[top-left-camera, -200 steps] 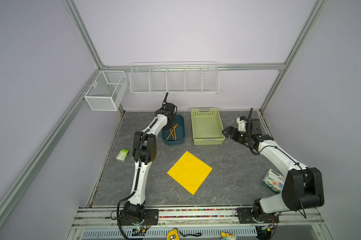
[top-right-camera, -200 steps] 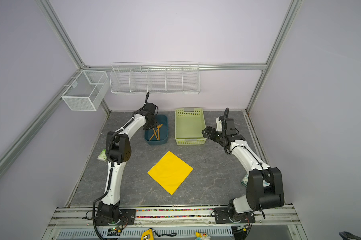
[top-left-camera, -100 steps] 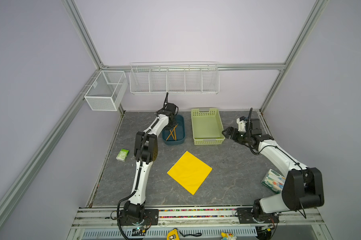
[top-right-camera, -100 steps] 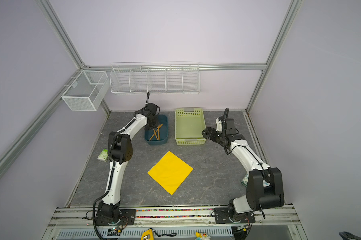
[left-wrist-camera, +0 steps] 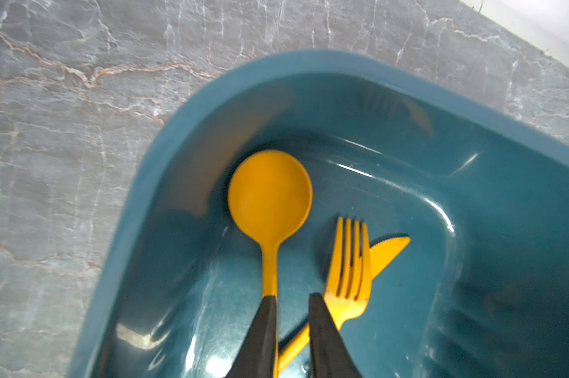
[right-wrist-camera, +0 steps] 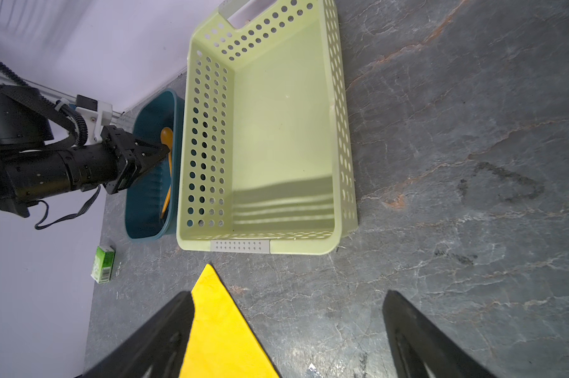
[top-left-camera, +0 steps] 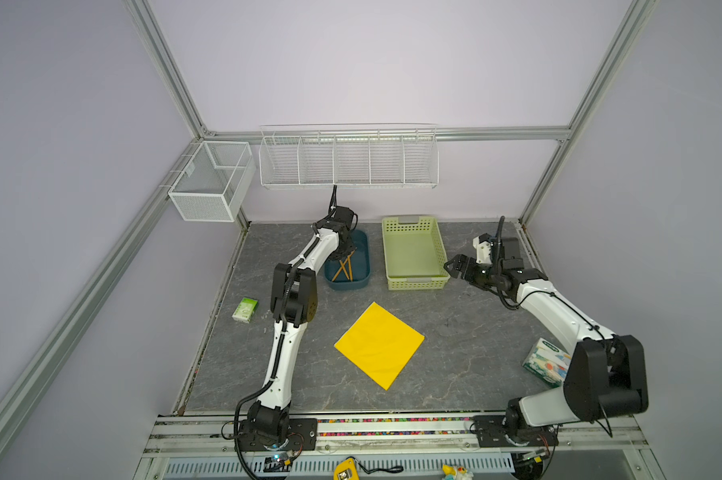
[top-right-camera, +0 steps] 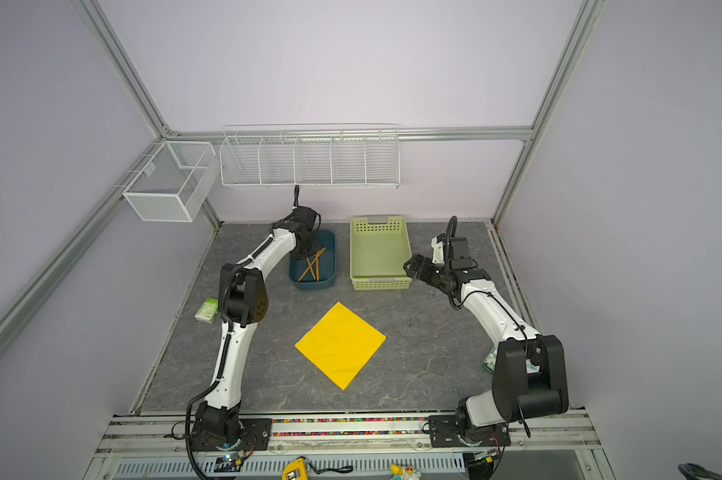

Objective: Place the utensils on the paper napkin and roll it up
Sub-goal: 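Lower the left gripper and close it on the yellow spoon handle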

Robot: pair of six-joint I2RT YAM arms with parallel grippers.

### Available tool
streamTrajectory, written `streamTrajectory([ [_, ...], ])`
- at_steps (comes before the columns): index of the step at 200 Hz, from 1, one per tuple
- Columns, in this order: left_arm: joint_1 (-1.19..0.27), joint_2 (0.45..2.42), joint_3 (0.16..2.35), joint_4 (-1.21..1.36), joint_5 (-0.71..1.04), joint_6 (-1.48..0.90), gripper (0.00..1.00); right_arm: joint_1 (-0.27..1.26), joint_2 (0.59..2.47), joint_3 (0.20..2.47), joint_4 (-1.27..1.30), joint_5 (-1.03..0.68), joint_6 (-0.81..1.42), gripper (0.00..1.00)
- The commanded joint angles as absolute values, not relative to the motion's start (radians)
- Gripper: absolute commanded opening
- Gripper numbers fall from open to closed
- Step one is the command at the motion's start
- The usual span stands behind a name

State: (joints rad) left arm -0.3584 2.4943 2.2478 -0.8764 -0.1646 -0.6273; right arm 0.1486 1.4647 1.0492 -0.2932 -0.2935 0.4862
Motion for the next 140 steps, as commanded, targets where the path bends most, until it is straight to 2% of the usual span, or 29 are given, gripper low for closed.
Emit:
streamTrajectory([
  [1, -0.360, 2.537, 2.273, -0.955, -0.171, -0.631, 0.20, 0.152, 1.456, 1.071, -0.302, -0.304, 0.471, 0.93],
  [140, -0.362, 2.540, 2.275, -0.999, -0.179, -0.624, 0.17, 0.152, 1.426, 1.065, -0.314, -0.295, 0.459, 0.93],
])
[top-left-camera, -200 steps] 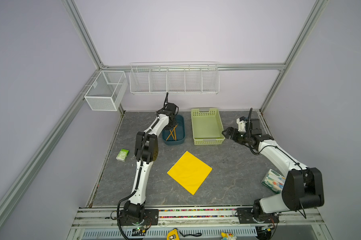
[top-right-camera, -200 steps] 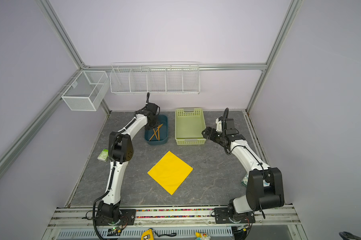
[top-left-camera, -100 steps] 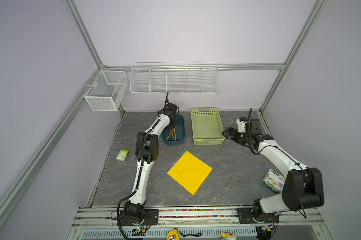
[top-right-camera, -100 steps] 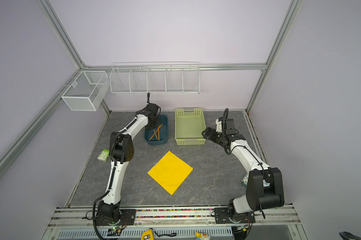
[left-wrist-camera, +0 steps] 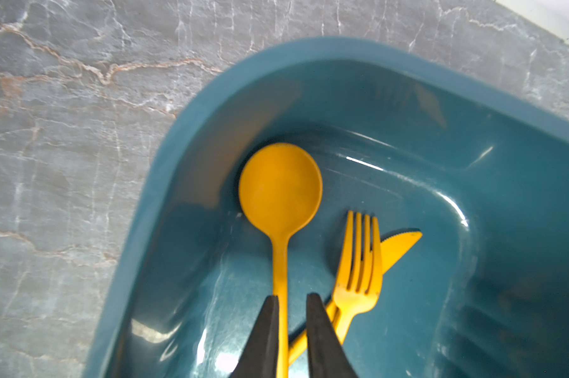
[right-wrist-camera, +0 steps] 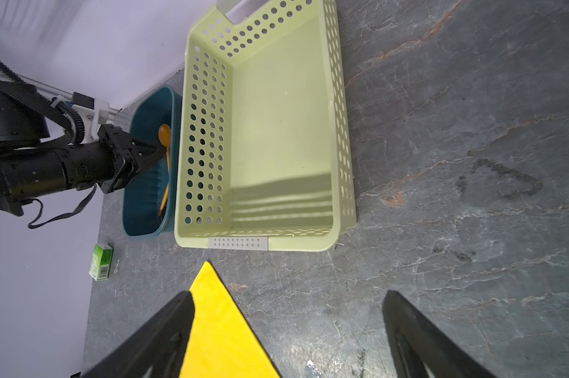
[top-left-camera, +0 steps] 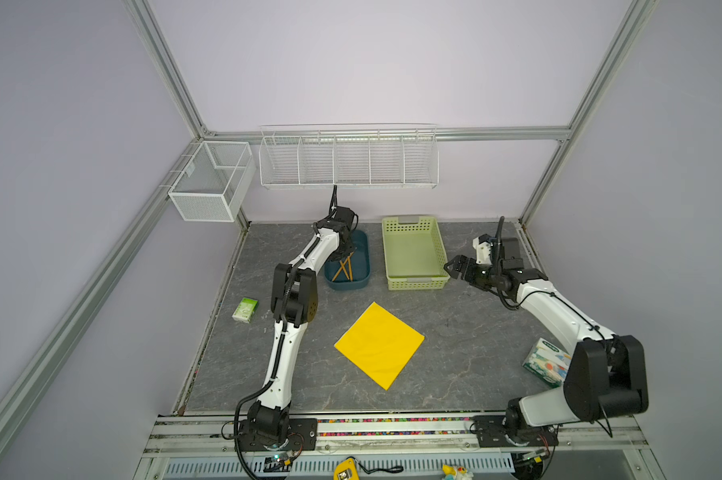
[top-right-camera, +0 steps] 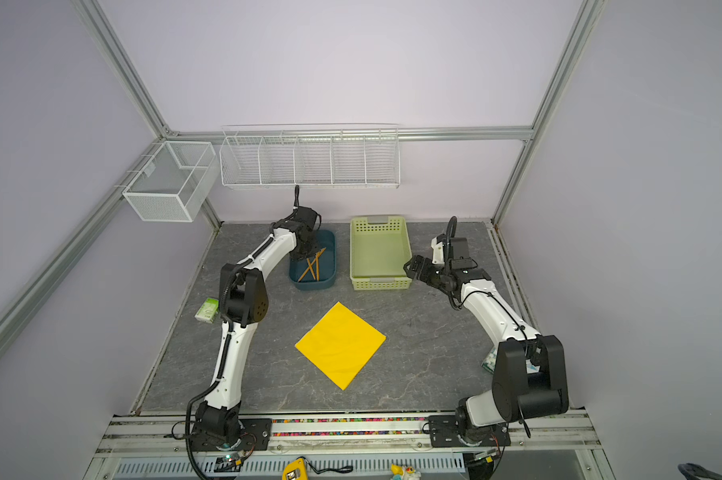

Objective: Place the utensils on the paper napkin and roll it up
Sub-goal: 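Lower the left gripper and close it on the yellow spoon handle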

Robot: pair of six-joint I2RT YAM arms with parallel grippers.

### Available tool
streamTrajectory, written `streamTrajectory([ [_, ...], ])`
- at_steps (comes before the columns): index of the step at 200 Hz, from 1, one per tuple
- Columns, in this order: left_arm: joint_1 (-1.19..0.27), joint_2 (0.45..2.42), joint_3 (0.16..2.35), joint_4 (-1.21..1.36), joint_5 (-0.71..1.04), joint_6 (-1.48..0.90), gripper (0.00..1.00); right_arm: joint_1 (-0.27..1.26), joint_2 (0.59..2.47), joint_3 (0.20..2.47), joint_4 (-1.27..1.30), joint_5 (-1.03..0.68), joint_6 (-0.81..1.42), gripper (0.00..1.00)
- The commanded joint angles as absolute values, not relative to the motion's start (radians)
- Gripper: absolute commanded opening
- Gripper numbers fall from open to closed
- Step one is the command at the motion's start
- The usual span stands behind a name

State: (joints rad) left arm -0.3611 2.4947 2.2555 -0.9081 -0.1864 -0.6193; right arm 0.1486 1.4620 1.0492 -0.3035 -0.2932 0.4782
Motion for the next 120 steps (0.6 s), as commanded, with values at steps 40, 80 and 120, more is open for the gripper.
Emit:
streamTrajectory([
  [40, -0.363, 2.550, 2.275, -0.999, -0.169, -0.628, 0.17, 0.150, 1.423, 1.065, -0.313, -0.294, 0.456, 0.93],
  [80, -0.364, 2.558, 2.279, -1.004, -0.164, -0.627, 0.18, 0.150, 1.421, 1.060, -0.310, -0.294, 0.457, 0.93],
  [120, -0.364, 2.562, 2.279, -1.005, -0.162, -0.626, 0.18, 0.151, 1.421, 1.062, -0.311, -0.294, 0.459, 0.93],
])
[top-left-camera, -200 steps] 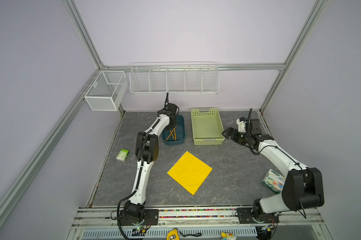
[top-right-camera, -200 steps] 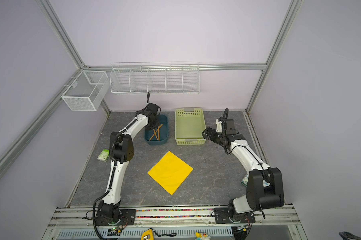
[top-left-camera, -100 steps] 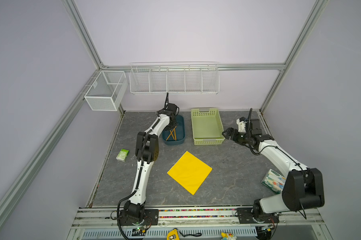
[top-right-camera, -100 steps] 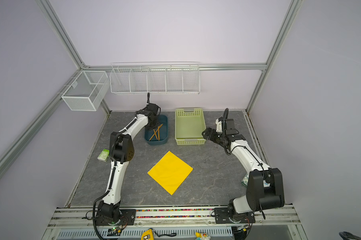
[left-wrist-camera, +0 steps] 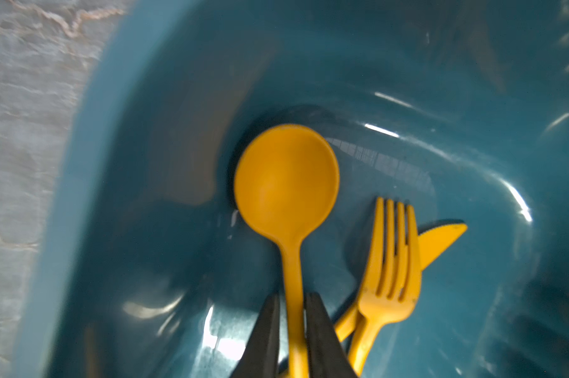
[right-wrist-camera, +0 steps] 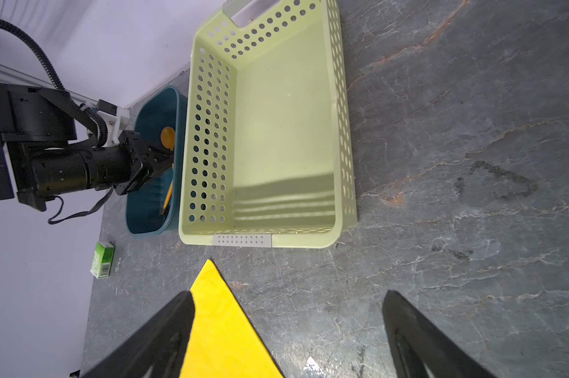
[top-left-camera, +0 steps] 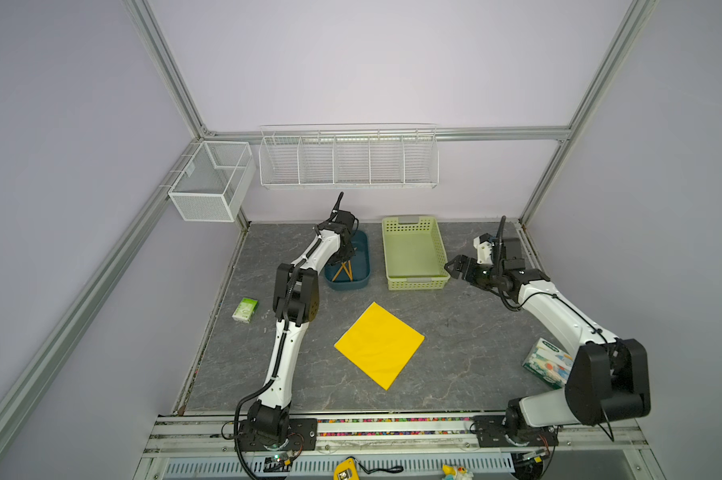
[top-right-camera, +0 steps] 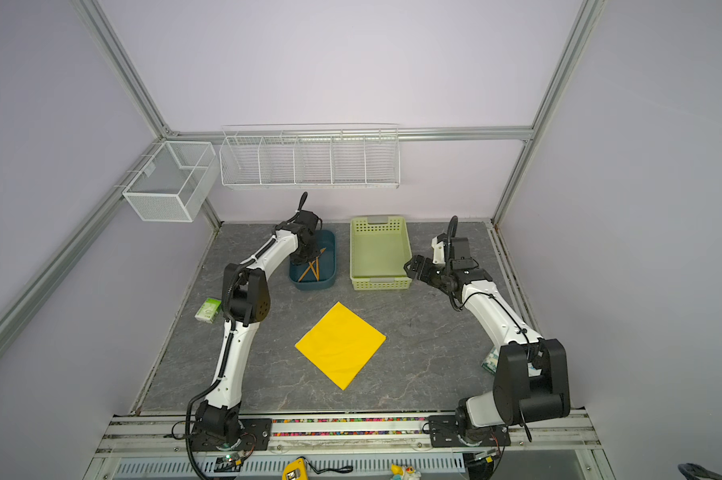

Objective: Place the utensils on the paper napkin and roll it up
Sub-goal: 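Lower the left gripper and close it on the yellow spoon handle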

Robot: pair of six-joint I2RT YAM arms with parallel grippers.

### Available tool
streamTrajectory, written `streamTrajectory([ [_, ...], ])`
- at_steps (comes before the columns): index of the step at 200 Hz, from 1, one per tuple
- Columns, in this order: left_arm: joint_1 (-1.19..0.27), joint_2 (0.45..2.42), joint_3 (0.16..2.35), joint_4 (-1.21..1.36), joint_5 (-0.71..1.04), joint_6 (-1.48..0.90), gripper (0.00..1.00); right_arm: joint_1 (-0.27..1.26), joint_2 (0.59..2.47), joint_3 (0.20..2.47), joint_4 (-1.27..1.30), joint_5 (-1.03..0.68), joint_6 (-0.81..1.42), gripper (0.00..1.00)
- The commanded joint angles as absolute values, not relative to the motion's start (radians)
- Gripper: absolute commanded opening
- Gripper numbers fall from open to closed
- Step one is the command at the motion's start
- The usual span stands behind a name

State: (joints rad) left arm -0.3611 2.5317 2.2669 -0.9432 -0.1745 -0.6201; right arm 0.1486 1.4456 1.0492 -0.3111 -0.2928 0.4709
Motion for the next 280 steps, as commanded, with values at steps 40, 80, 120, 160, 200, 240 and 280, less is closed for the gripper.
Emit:
streamTrajectory([
  [40, -0.364, 2.562, 2.282, -1.001, -0.156, -0.624, 0.14, 0.150, 1.421, 1.062, -0.314, -0.294, 0.460, 0.93],
  [80, -0.364, 2.552, 2.284, -1.005, -0.159, -0.620, 0.11, 0.150, 1.418, 1.064, -0.316, -0.293, 0.460, 0.93],
  [120, -0.366, 2.516, 2.284, -1.003, -0.157, -0.614, 0.07, 0.150, 1.414, 1.066, -0.319, -0.289, 0.461, 0.93],
  [160, -0.371, 2.442, 2.243, -0.985, -0.135, -0.610, 0.04, 0.150, 1.403, 1.059, -0.327, -0.286, 0.458, 0.93],
  [200, -0.372, 2.377, 2.206, -0.981, -0.100, -0.612, 0.03, 0.150, 1.377, 1.040, -0.334, -0.279, 0.459, 0.93],
  [240, -0.372, 2.313, 2.161, -0.980, -0.080, -0.609, 0.04, 0.150, 1.361, 1.040, -0.339, -0.275, 0.460, 0.93],
  [280, -0.377, 2.239, 2.100, -0.988, -0.065, -0.598, 0.03, 0.149, 1.350, 1.039, -0.345, -0.275, 0.460, 0.93],
])
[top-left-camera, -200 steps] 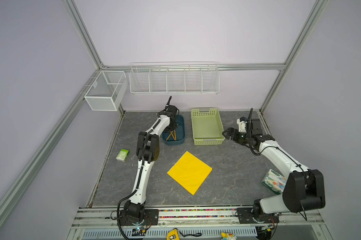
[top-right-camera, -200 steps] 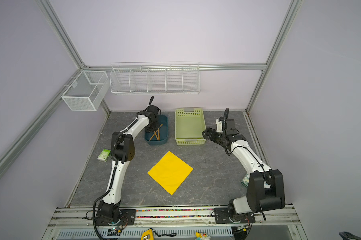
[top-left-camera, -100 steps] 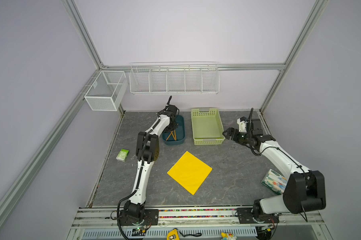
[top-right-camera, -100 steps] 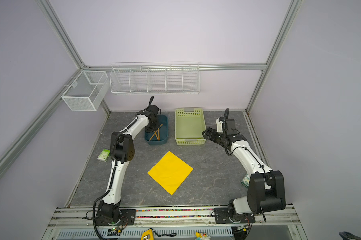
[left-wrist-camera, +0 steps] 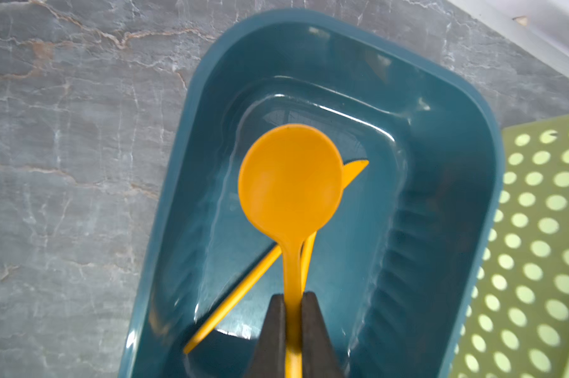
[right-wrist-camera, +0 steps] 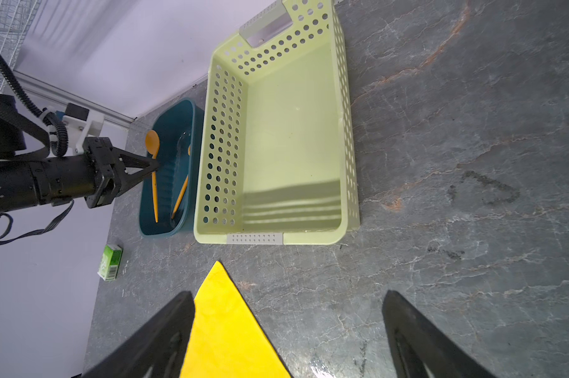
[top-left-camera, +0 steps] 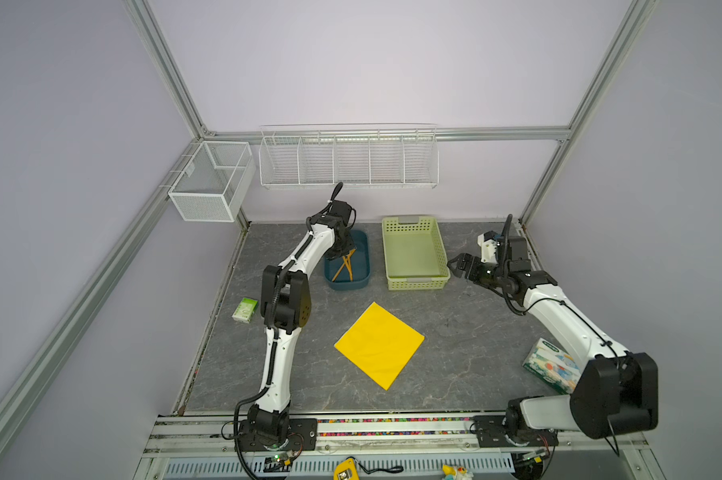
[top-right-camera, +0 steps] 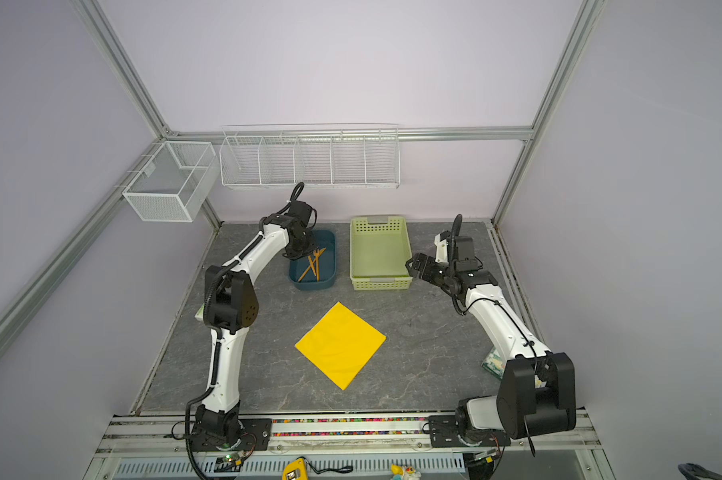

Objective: Place the utensils on the paper napkin and roll it up
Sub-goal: 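Lower the left gripper and close it on the yellow spoon handle, then lift the spoon with the left gripper and carry it over the napkin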

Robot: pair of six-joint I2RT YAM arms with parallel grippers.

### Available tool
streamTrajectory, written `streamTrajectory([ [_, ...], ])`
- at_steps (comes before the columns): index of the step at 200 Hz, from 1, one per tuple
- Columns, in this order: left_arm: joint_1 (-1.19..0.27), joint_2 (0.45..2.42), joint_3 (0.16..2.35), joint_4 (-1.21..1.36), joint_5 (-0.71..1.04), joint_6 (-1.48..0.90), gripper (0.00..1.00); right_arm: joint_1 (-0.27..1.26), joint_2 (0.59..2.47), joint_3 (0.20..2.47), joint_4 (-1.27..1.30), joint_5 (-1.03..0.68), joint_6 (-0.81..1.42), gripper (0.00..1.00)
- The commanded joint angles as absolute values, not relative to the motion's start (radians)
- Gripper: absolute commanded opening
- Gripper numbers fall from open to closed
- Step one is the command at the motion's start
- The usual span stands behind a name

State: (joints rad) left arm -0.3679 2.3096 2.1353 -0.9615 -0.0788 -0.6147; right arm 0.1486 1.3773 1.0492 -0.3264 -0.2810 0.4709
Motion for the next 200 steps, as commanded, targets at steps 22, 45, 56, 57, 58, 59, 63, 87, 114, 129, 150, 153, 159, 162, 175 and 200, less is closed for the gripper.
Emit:
streamTrajectory([
  [22, -0.388, 2.178, 2.026, -0.972, -0.063, -0.590, 0.03, 0.151, 1.342, 1.036, -0.345, -0.272, 0.468, 0.93],
  [45, -0.407, 2.099, 1.937, -0.933, -0.037, -0.569, 0.03, 0.150, 1.335, 1.037, -0.348, -0.271, 0.465, 0.93],
  [56, -0.424, 2.057, 1.908, -0.931, -0.045, -0.550, 0.02, 0.151, 1.331, 1.040, -0.355, -0.264, 0.457, 0.93],
  [57, -0.425, 2.054, 1.906, -0.931, -0.046, -0.548, 0.02, 0.151, 1.330, 1.040, -0.356, -0.263, 0.456, 0.93],
  [58, -0.427, 2.049, 1.902, -0.931, -0.046, -0.545, 0.02, 0.151, 1.330, 1.041, -0.356, -0.262, 0.455, 0.93],
  [59, -0.429, 2.046, 1.901, -0.930, -0.046, -0.543, 0.02, 0.151, 1.329, 1.041, -0.357, -0.262, 0.455, 0.93],
  [63, -0.434, 2.030, 1.889, -0.929, -0.047, -0.534, 0.02, 0.150, 1.328, 1.040, -0.359, -0.260, 0.452, 0.93],
  [87, -0.475, 1.934, 1.796, -0.907, -0.048, -0.481, 0.02, 0.149, 1.319, 1.040, -0.373, -0.255, 0.435, 0.92],
  [114, -0.530, 1.830, 1.676, -0.885, -0.050, -0.429, 0.02, 0.148, 1.294, 1.023, -0.388, -0.233, 0.412, 0.92],
  [129, -0.560, 1.768, 1.588, -0.851, -0.038, -0.424, 0.01, 0.144, 1.283, 1.016, -0.396, -0.222, 0.399, 0.92],
  [150, -0.610, 1.685, 1.469, -0.809, -0.036, -0.426, 0.01, 0.140, 1.261, 1.004, -0.409, -0.208, 0.374, 0.92],
  [153, -0.617, 1.676, 1.454, -0.805, -0.039, -0.426, 0.01, 0.140, 1.257, 1.000, -0.410, -0.205, 0.372, 0.92],
  [159, -0.635, 1.658, 1.429, -0.799, -0.045, -0.426, 0.01, 0.139, 1.248, 0.995, -0.415, -0.200, 0.363, 0.92],
  [162, -0.644, 1.650, 1.413, -0.794, -0.049, -0.427, 0.01, 0.137, 1.245, 0.991, -0.418, -0.198, 0.359, 0.92],
  [175, -0.680, 1.617, 1.357, -0.776, -0.063, -0.438, 0.01, 0.131, 1.229, 0.975, -0.427, -0.186, 0.340, 0.92],
  [200, -0.733, 1.571, 1.253, -0.722, -0.069, -0.480, 0.01, 0.116, 1.205, 0.947, -0.430, -0.175, 0.312, 0.91],
])
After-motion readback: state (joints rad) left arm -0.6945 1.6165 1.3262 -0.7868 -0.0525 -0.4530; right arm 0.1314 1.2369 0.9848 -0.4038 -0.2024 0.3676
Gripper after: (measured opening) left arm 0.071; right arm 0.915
